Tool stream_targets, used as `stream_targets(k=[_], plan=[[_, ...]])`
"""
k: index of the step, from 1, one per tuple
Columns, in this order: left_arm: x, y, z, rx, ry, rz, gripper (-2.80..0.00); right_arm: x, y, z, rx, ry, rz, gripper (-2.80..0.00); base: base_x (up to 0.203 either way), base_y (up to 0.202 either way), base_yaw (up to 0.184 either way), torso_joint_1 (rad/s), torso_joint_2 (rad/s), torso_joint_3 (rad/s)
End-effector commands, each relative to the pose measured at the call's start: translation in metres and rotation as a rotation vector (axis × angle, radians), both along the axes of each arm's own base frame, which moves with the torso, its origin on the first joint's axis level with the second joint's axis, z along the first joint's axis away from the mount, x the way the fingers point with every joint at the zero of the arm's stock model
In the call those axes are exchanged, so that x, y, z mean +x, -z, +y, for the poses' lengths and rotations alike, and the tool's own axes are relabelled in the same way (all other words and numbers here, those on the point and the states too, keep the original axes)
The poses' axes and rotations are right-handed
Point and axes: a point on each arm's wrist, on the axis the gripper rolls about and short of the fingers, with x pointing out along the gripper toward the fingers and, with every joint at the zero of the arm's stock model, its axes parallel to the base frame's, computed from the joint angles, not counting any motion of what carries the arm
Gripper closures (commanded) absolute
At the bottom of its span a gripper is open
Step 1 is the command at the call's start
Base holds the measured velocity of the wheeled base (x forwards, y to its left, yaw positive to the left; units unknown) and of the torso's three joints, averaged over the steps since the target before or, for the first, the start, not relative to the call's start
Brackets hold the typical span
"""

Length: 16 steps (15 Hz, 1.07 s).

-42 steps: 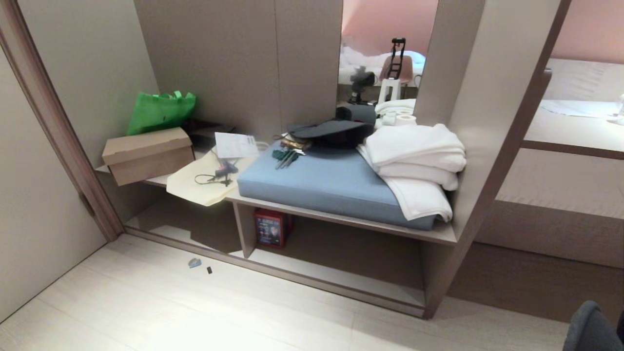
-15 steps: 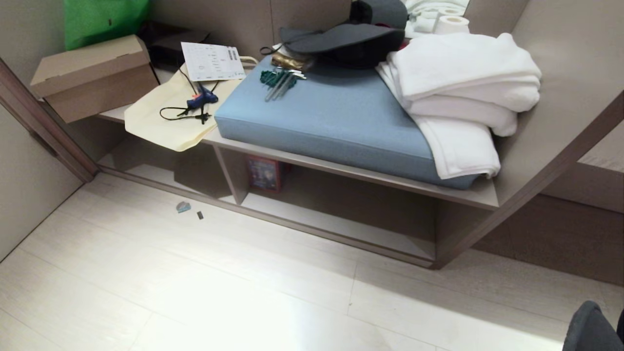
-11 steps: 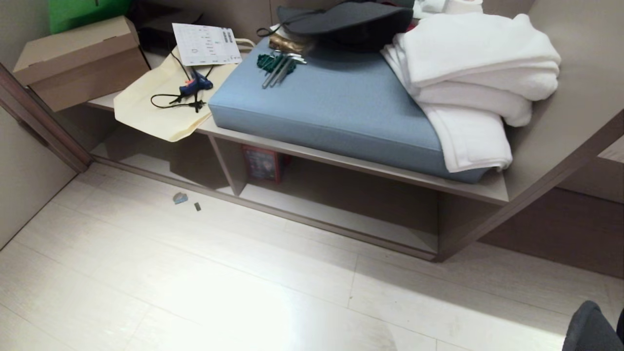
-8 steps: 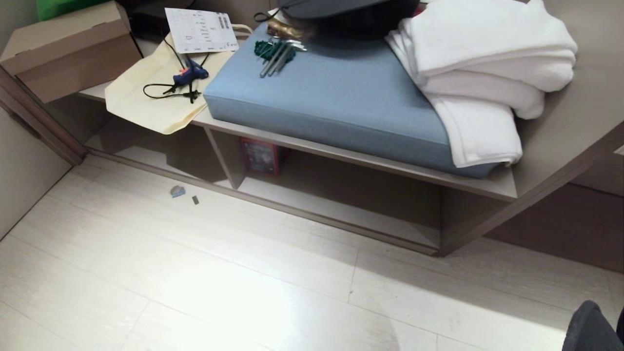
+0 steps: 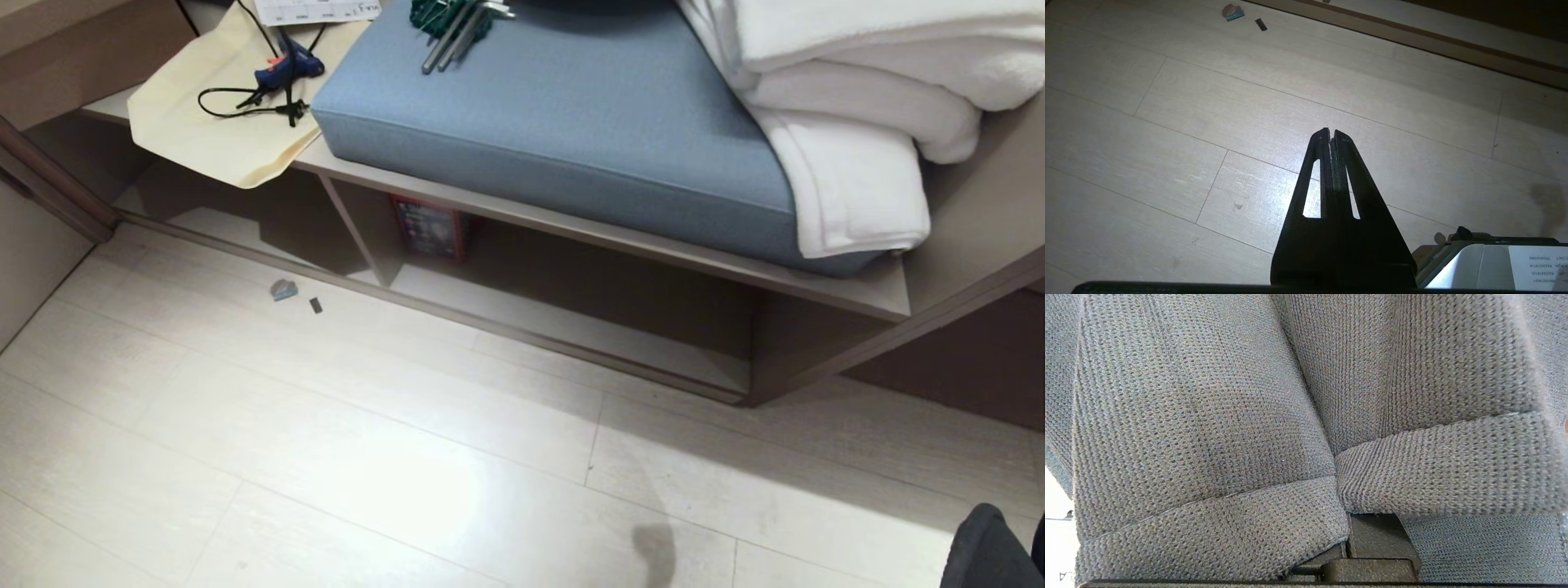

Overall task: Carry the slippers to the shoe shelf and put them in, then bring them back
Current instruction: Place the slippers into the shoe cabinet

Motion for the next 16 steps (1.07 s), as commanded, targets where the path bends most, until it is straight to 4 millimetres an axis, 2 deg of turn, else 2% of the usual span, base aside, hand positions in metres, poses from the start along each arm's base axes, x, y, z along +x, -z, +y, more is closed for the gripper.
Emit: stream_targets(k=[1, 16], plan=[[0.0001, -0.0001, 0.0, -0.001, -0.001, 0.001, 0.0, 0.0001, 0.0, 0.0, -0.001, -0.001, 0.002, 0.0, 0.0, 0.0, 0.0, -0.002, 0.0, -0.192], [0.0001, -0.0001, 0.0, -0.004, -0.001, 0.001, 0.0, 0.0001, 0.0, 0.0, -0.001, 0.0, 0.001, 0.0, 0.0, 0.0, 0.0, 0.002, 0.0, -0.196]])
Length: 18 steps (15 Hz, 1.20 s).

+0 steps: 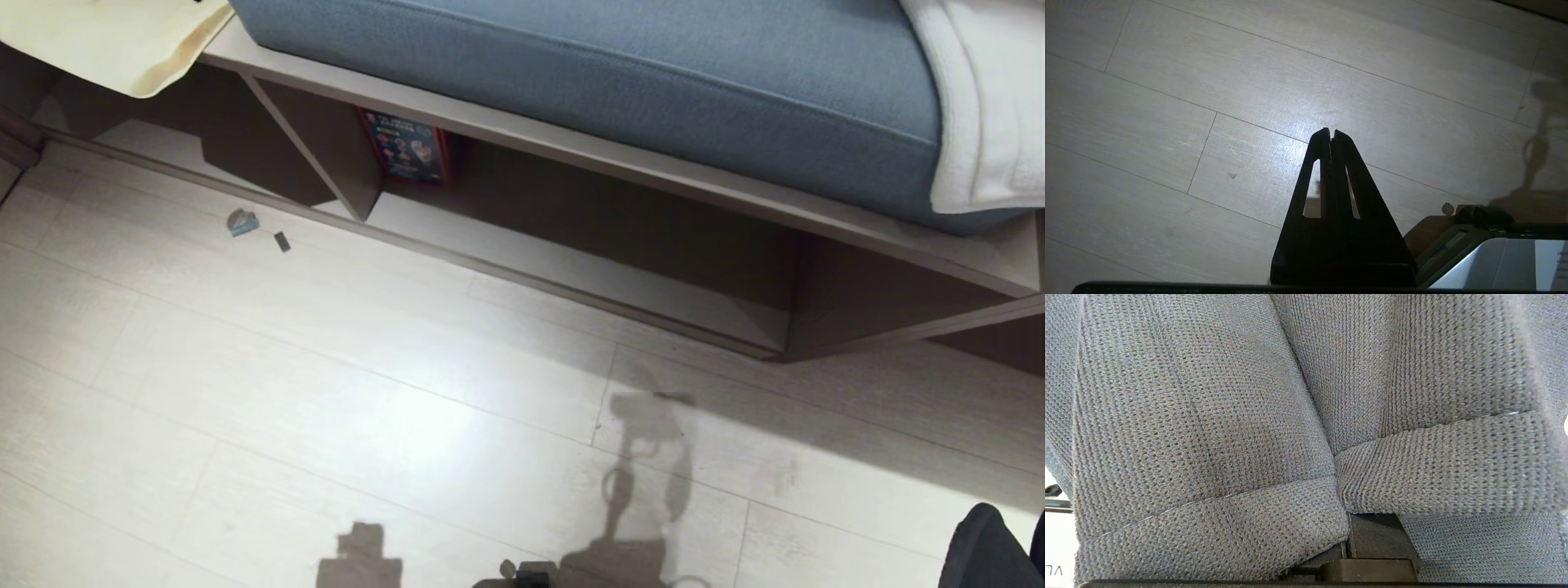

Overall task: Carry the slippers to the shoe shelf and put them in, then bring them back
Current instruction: Place the slippers into the shoe cabinet

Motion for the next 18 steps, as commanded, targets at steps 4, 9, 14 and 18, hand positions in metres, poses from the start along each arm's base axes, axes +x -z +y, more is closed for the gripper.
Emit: stream_targets(k=[4, 9, 14, 18], plan=[[0.0001, 0.0, 0.0, -0.001, -0.001, 0.001, 0.0, 0.0002, 0.0003, 0.0, -0.002, -0.001, 0.002, 0.0, 0.0, 0.0, 0.0, 0.003, 0.0, -0.198], [0.0001, 0.0, 0.0, -0.001, -0.001, 0.001, 0.0, 0.0002, 0.0003, 0.0, -0.002, 0.0, 0.002, 0.0, 0.0, 0.0, 0.0, 0.003, 0.0, -0.195], [0.0001, 0.0, 0.0, -0.001, -0.001, 0.001, 0.0, 0.0002, 0.0003, 0.0, -0.004, 0.0, 0.002, 0.0, 0.0, 0.0, 0.0, 0.002, 0.0, -0.196], [0.0001, 0.0, 0.0, -0.001, -0.001, 0.001, 0.0, 0.0002, 0.0, 0.0, -0.002, -0.001, 0.001, 0.0, 0.0, 0.0, 0.0, 0.0, 0.0, -0.198]])
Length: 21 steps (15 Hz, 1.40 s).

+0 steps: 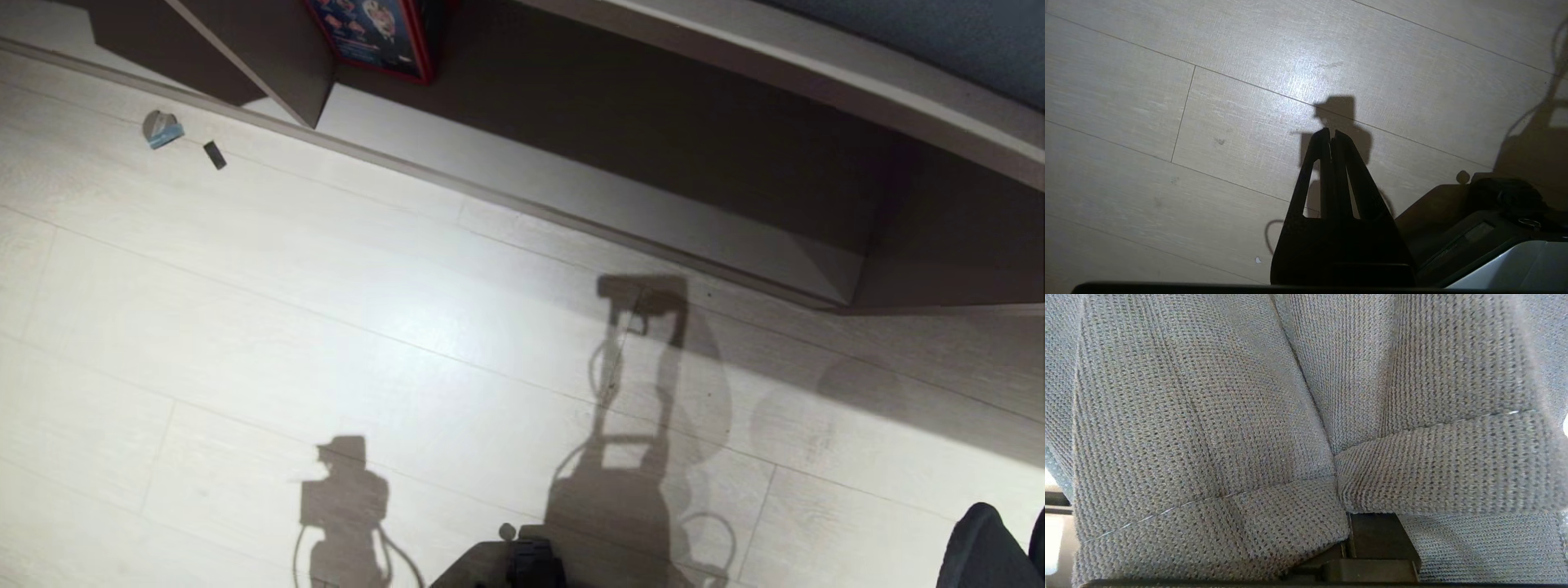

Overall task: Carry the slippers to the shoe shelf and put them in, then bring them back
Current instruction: Place the slippers into the shoe cabinet

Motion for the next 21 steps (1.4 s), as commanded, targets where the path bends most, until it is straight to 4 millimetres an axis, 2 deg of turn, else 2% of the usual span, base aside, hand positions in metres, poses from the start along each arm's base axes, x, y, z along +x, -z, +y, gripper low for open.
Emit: stream_targets(k=[1, 12, 13, 15, 18, 21], plan=[[0.0, 0.0, 0.0, 0.0, -0.001, 0.001, 0.0, 0.0, 0.0, 0.0, -0.001, 0.0, 0.0, 0.0, 0.0, 0.0, 0.0, 0.002, 0.01, -0.195], [0.0, 0.0, 0.0, 0.001, -0.001, 0.0, 0.0, 0.0, 0.0, 0.0, -0.026, -0.005, 0.007, 0.0, 0.0, 0.0, 0.0, 0.002, 0.0, -0.171], [0.0, 0.0, 0.0, 0.001, -0.001, 0.001, 0.0, -0.001, -0.005, 0.0, -0.037, -0.009, 0.0, 0.0, 0.0, 0.0, 0.0, 0.005, 0.0, -0.035], [0.0, 0.0, 0.0, 0.001, -0.001, 0.001, 0.0, 0.0, -0.029, 0.001, -0.028, -0.045, -0.001, 0.0, 0.0, 0.0, 0.0, 0.0, 0.0, 0.0], [0.0, 0.0, 0.0, 0.003, -0.001, 0.001, 0.0, 0.02, -0.057, 0.003, -0.004, -0.131, 0.109, 0.0, 0.0, 0.0, 0.0, 0.0, 0.0, 0.0], [0.0, 0.0, 0.0, 0.003, -0.001, 0.0, 0.0, 0.063, -0.077, 0.005, 0.024, -0.22, 0.229, 0.0, 0.0, 0.0, 0.0, 0.0, 0.0, 0.0]])
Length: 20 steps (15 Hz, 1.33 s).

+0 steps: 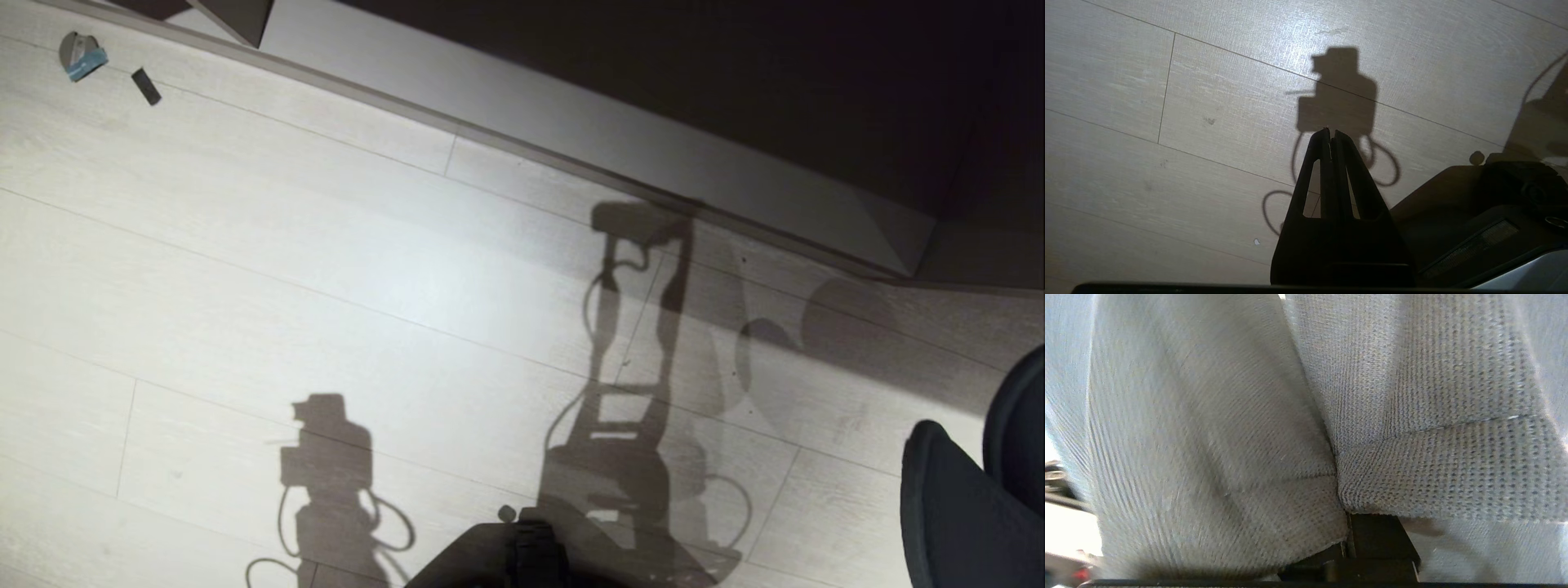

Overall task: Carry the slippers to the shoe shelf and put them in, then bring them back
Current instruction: Place the slippers into the shoe cabinet

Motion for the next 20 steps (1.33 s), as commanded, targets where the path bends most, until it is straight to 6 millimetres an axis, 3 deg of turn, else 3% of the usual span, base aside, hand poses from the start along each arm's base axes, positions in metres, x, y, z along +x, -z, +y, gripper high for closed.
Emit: stream_targets(k=[1, 5, 8, 12, 20], plan=[[0.0, 0.0, 0.0, -0.001, 0.0, 0.001, 0.0, 0.047, -0.008, 0.001, 0.004, -0.033, 0.145, 0.0, 0.0, 0.0, 0.0, 0.0, 0.0, 0.0], [0.0, 0.0, 0.0, 0.001, 0.0, 0.001, 0.0, 0.134, -0.035, 0.003, 0.0, -0.08, 0.049, 0.0, 0.0, 0.0, 0.0, 0.0, 0.0, 0.0], [0.0, 0.0, 0.0, 0.001, 0.0, 0.001, 0.0, 0.175, -0.066, 0.012, 0.028, -0.138, -0.096, 0.0, 0.0, 0.0, 0.0, 0.0, 0.0, 0.0], [0.0, 0.0, 0.0, 0.002, 0.0, 0.001, 0.0, 0.181, -0.09, 0.035, 0.112, -0.161, -0.165, 0.0, 0.0, 0.0, 0.0, 0.0, 0.0, 0.0], [0.0, 0.0, 0.0, 0.004, 0.0, 0.001, 0.0, 0.162, -0.098, 0.039, 0.102, 0.02, -0.276, 0.0, 0.0, 0.0, 0.0, 0.0, 0.0, 0.0]])
